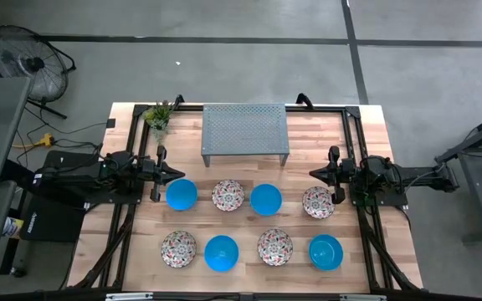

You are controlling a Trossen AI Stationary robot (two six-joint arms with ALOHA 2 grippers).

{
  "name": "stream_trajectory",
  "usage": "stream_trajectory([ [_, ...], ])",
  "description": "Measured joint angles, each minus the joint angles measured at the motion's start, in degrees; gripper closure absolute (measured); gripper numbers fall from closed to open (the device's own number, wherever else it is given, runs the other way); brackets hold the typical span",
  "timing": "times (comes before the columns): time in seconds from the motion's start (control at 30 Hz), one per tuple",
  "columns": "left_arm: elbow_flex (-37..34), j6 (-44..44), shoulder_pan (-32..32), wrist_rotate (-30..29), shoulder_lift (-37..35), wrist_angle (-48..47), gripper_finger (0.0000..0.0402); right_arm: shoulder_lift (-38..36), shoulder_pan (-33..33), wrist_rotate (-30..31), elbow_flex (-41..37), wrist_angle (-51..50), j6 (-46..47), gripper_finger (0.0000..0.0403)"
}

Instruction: Pick & Place Mini bowls

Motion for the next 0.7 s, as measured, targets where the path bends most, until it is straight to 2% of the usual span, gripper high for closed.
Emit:
stream_trajectory([
  [0.7,0.0,0.0,0.0,0.0,0.0,0.0,0.0401,0.4,0.0,0.1,0.2,0.0,-3.5,0.0402],
])
